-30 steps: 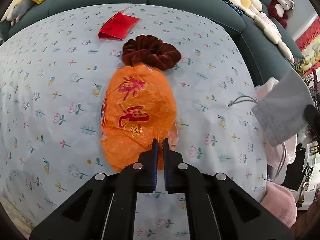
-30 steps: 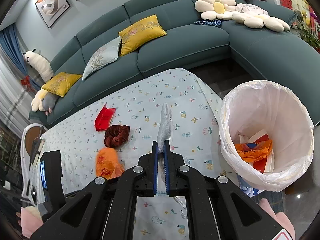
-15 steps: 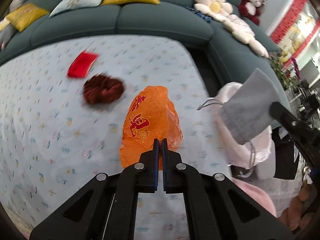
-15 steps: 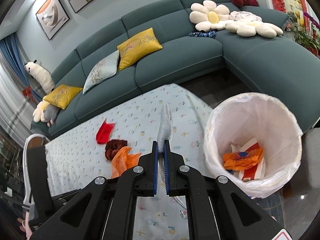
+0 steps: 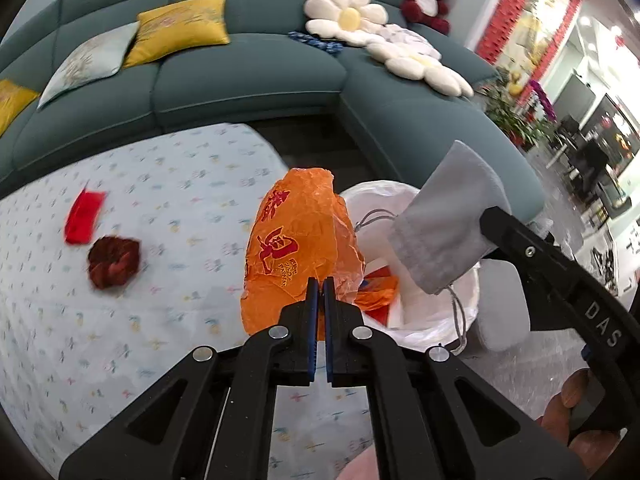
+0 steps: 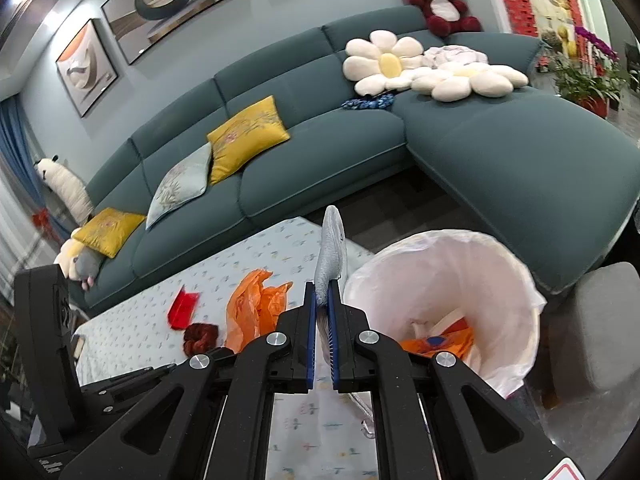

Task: Collect trash
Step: 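Carry orange bag and grey bag into the white bin and open both tools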

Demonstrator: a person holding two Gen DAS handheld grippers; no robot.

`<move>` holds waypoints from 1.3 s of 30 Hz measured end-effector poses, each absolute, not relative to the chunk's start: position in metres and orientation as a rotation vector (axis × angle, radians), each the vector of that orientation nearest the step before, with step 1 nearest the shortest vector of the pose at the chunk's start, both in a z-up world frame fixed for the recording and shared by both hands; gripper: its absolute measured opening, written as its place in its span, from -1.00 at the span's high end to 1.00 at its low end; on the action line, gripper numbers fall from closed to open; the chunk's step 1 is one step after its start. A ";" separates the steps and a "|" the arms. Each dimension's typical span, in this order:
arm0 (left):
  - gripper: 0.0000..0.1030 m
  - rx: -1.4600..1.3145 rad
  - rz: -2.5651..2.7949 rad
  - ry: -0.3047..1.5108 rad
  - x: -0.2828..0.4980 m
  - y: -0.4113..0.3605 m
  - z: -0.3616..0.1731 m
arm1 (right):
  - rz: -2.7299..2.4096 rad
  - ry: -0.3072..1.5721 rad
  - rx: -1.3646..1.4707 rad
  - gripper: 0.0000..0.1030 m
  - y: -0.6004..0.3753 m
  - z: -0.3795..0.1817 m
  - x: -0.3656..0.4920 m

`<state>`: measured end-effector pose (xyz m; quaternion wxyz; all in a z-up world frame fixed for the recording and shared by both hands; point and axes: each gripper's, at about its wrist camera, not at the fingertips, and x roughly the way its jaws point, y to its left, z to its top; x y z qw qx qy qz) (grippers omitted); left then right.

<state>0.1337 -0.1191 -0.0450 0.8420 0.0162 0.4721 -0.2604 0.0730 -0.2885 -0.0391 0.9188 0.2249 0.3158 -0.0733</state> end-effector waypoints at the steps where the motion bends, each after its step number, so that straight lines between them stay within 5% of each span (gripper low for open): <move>1: 0.96 0.039 -0.559 0.995 0.134 -0.125 -0.044 | -0.158 0.648 0.464 0.88 -0.293 -0.039 0.072; 13: 0.85 0.069 -0.654 1.006 0.141 -0.176 -0.051 | -0.220 0.657 0.495 0.78 -0.337 -0.053 0.065; 16: 0.24 0.068 -0.633 1.008 0.140 -0.180 -0.053 | -0.234 0.657 0.504 0.62 -0.342 -0.056 0.064; 18: 0.05 0.069 -0.614 0.991 0.138 -0.179 -0.053 | -0.243 0.648 0.509 0.39 -0.343 -0.057 0.061; 39: 0.01 0.004 -0.502 0.967 0.147 -0.111 -0.041 | -0.181 0.647 0.443 0.15 -0.293 -0.035 0.076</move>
